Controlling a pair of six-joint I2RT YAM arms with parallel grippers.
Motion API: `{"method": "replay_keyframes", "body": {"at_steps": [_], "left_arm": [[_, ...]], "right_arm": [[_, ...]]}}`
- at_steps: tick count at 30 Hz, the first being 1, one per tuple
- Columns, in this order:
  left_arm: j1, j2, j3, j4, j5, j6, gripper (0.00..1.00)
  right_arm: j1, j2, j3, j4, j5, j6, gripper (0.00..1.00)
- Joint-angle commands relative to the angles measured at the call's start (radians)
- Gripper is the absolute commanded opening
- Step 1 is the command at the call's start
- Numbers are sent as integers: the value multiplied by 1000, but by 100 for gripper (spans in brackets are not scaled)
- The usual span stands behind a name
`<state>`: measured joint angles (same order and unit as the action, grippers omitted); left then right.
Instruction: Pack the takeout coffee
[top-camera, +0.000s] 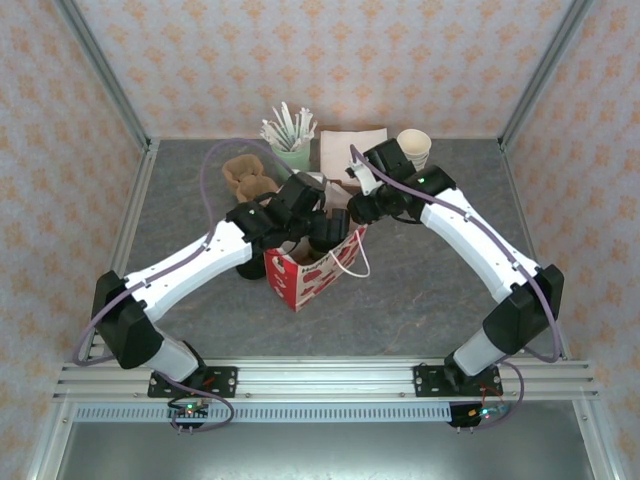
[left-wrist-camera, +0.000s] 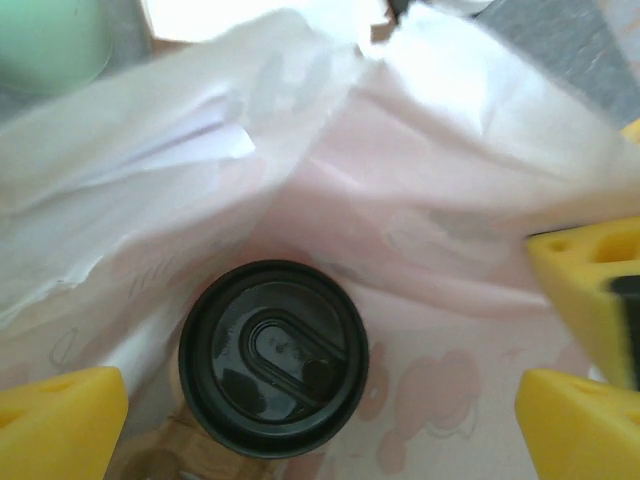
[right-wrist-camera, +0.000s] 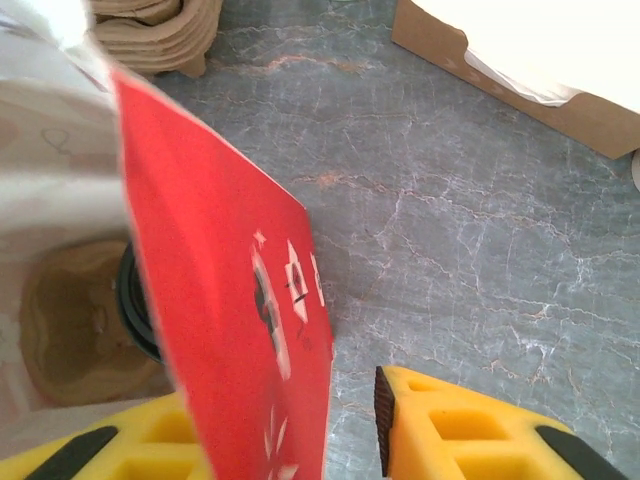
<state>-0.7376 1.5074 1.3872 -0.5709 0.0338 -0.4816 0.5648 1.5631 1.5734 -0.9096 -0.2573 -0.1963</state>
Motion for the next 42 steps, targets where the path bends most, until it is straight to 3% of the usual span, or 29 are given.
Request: {"method": "replay_keyframes", "body": {"at_steps": [1,15,19,24,29,34,39,42], "left_arm": [[6,-28,33,37,32,-3,100],[7,-61,104,16,71,8,100],[22,-44,220,-73,60,32,100],[47,-9,419,-197,29,70,100],[68,60,617,-377,0,90,100],[114,66,673,-436,-47,91,100],[167,46,655,-405,-96,86,100],[177,7,585,-357,-130,79,100]], "right_arm": [[-13,13,41,-26,23,-54,34],[-36,54,126,-37,-19,-60,38],[-41,55,140,-46,-16,-73,39],[-52,58,251,-81,-58,1,46],[-52,40,338,-97,-27,136,57],[-52,21,453,-169,16,325,73],[-52,-22,480,-263,73,625,74],[-52,-73,404,-253,37,768,71]]}}
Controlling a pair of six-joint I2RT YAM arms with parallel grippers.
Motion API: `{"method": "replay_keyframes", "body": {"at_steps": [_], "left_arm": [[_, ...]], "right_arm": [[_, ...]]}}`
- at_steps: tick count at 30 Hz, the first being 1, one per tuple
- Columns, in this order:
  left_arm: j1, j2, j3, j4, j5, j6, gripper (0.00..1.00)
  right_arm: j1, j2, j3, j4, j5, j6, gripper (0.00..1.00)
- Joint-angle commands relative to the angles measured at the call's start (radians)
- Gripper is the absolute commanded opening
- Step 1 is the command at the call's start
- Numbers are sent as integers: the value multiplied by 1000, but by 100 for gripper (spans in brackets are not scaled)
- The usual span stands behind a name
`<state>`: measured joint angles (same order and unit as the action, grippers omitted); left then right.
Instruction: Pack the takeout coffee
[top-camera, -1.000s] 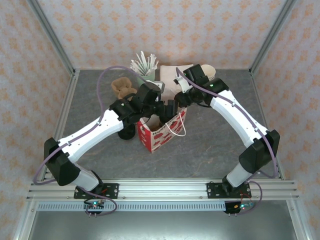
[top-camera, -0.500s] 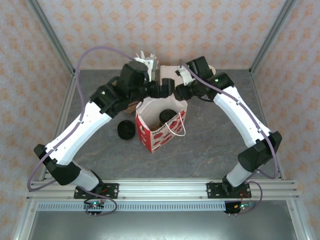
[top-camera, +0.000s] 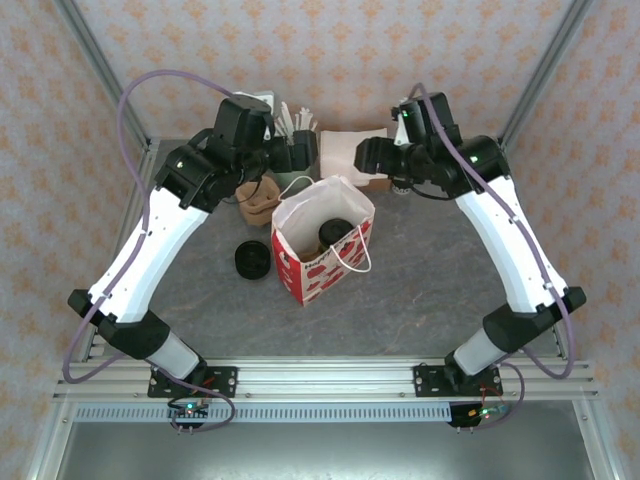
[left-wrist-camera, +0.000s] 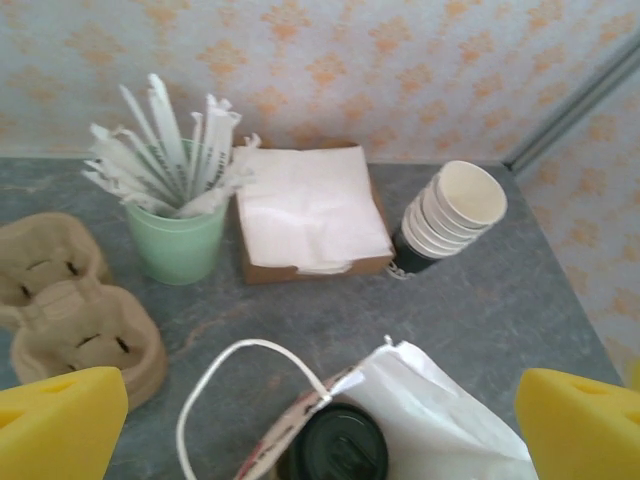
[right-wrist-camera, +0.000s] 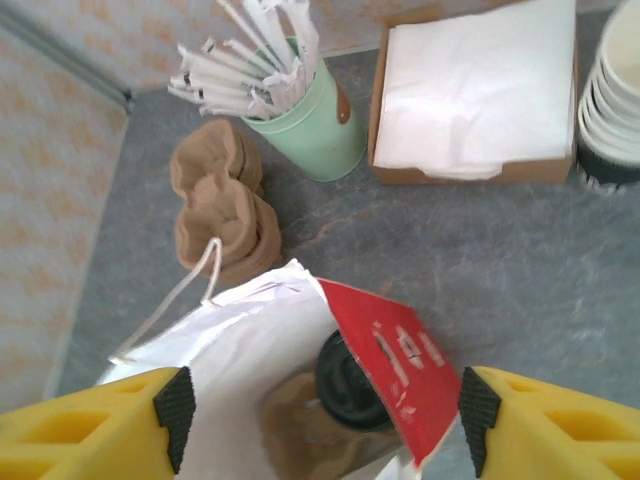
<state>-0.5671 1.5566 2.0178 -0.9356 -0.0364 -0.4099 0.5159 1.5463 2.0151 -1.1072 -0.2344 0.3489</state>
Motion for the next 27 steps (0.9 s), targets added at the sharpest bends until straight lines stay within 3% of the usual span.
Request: {"method": "replay_keyframes", "body": {"at_steps": [1,6,9,12,17,27], "left_arm": [[10,-56,-72,25,-62,10,100],[20,-141,-217,14,-86,-23,99],[20,-240,-376,49,-34,-67,100],[22,-300,-472,28,14,-91,100],[20,-359,-613,111,173,-118,100],[3,-316,-676,218,283,-111,100]], "right_arm": [[-2,-72,-67,-52,3,263,69],[34,-116,-172,-134,-33,429,57],[152,-150,-225,-122,35,419,62],[188,-220,-351,-20,38,443,62],[194,-299,-434,28,67,436,63],[186,-348,-426,33,128,385,68]]}}
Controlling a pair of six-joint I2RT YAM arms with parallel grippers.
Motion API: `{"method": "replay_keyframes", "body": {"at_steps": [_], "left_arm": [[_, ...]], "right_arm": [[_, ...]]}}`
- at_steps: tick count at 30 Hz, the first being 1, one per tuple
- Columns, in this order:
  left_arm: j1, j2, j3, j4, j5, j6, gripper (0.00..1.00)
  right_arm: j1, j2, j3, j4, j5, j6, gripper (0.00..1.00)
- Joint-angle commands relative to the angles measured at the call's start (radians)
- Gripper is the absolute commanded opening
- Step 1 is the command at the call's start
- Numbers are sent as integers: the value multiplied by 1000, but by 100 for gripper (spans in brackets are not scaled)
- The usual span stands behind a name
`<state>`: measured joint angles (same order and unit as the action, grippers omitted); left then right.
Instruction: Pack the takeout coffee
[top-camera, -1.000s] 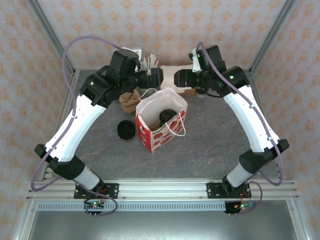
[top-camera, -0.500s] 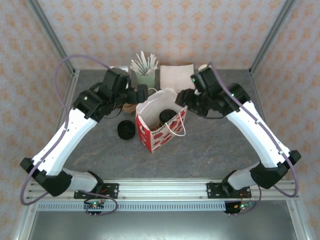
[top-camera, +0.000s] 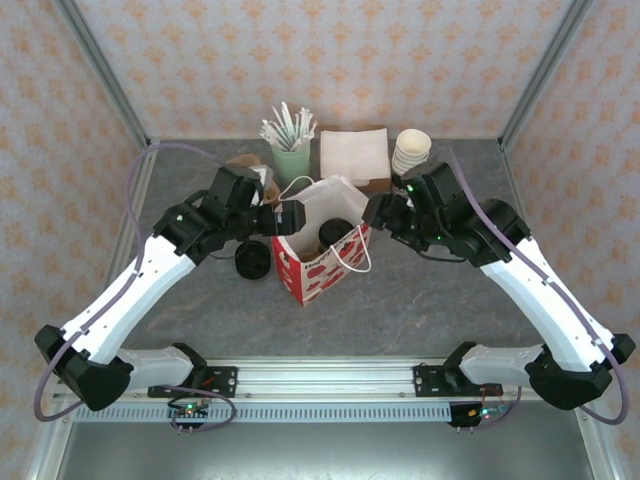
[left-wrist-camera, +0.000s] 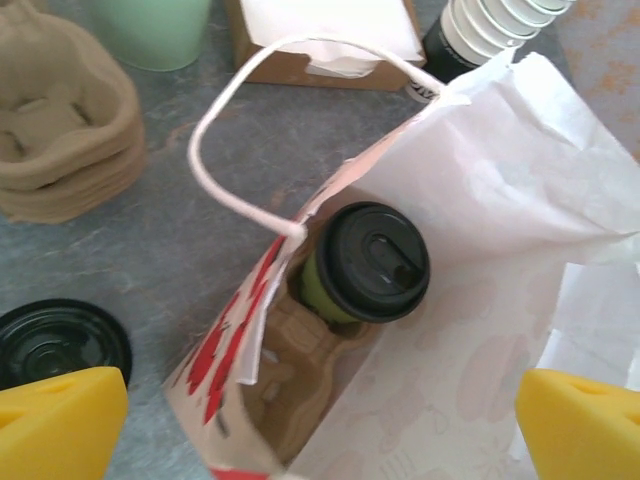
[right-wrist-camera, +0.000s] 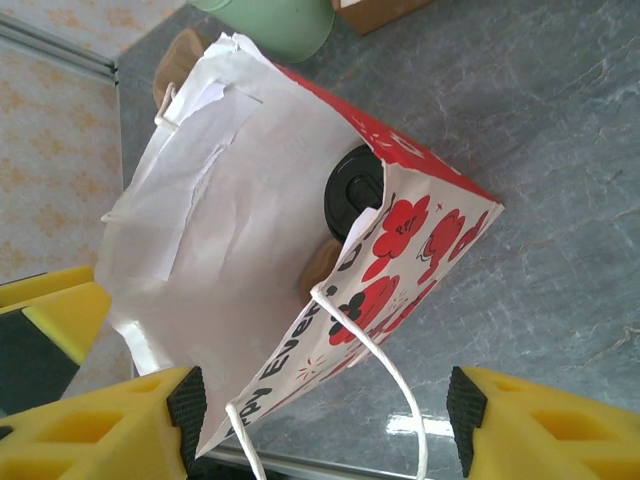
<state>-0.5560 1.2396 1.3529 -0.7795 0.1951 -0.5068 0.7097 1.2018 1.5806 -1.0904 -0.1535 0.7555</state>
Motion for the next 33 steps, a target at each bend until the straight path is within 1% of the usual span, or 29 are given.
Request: {"method": "replay_keyframes", "body": {"at_steps": [1,5,6,14,19,25,29,33], "left_arm": [[-21,4,-13,66,48,-17,100],[-84,16,-36,93,32,-21,100],[-99,19,-39,94,26,-55,100],[-234,35,-70,152,-16,-130,100],[-274,24,-107,209,-35,-176,100],[-319,26,-113,246,-68,-201,100],[-361,28,-123,268,-122,-222,100],[-416,36,-153,334,-173,-245,100]], "right_arm": [[-10,-3,7,18,42,-22,68],[-24,-3,-6,21,36,-17,67],[-28,-4,-9,24,33,-15,67],[-81,2,-46,42,-12,-15,66],[-96,9,-78,59,-21,-25,66],[-101,22,-86,60,-14,-45,65],[-100,31,-81,39,8,-66,64],[-100,27,-83,20,20,-105,62]]}}
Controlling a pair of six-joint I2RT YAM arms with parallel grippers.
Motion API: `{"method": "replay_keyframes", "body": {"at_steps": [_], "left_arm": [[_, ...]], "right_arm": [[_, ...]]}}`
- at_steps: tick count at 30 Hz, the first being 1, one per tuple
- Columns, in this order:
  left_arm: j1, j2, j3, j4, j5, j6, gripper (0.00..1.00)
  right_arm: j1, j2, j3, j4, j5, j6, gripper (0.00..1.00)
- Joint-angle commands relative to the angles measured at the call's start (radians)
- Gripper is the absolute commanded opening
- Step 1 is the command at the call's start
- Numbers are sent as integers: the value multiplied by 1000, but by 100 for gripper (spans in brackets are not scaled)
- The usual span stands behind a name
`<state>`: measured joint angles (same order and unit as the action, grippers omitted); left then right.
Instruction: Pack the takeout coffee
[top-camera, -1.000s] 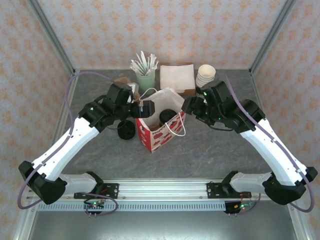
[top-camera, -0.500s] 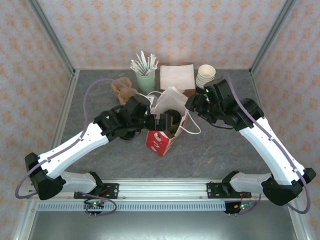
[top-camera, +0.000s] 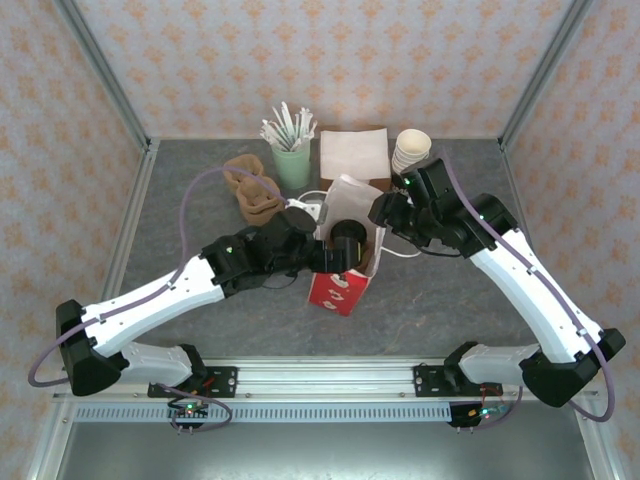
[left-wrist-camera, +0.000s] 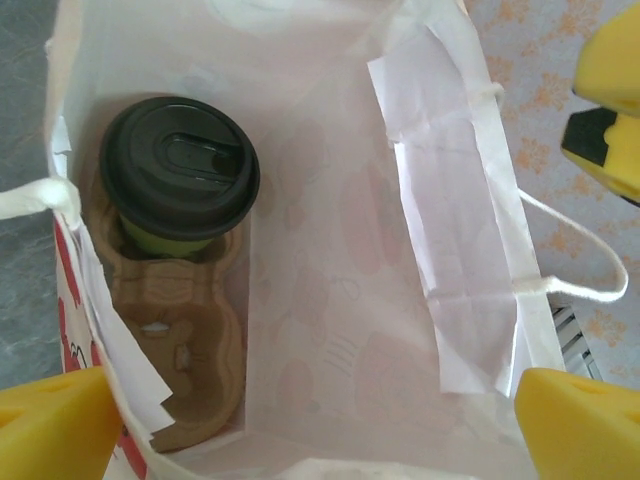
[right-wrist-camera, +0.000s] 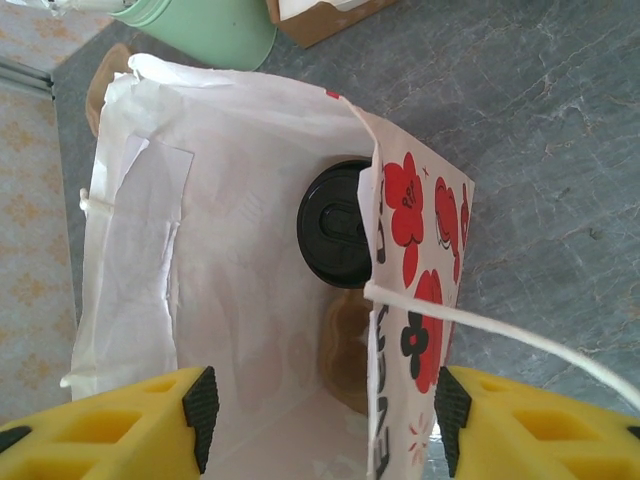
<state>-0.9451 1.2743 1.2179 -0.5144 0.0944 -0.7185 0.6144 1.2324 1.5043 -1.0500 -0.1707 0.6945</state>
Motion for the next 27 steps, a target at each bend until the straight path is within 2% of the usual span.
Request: {"method": "replay_keyframes", "body": {"at_steps": [1,6,9,13,20,27], "left_arm": [[-37,8,-16,74,-81,-33,100],[-47,39,8,97,-68,-15,100],[-49,61,78,0,-115,43,100],[-49,53,111,-28,-147,94,100],[-47,-38,149,-87,-338,193,100],[3,-142,146,-32,-515,324,100]], "right_arm": [[-4,-4,-1,-31,44,-54,62],[-5,-5,32,-79,77,-111,62],[-4,-5,68,-112,88,-149,61],[-5,-27,105,-134,102,-196,61],[-7,-98,105,-93,143,-273,62],[-7,-170,65,-27,182,-314,61]]}}
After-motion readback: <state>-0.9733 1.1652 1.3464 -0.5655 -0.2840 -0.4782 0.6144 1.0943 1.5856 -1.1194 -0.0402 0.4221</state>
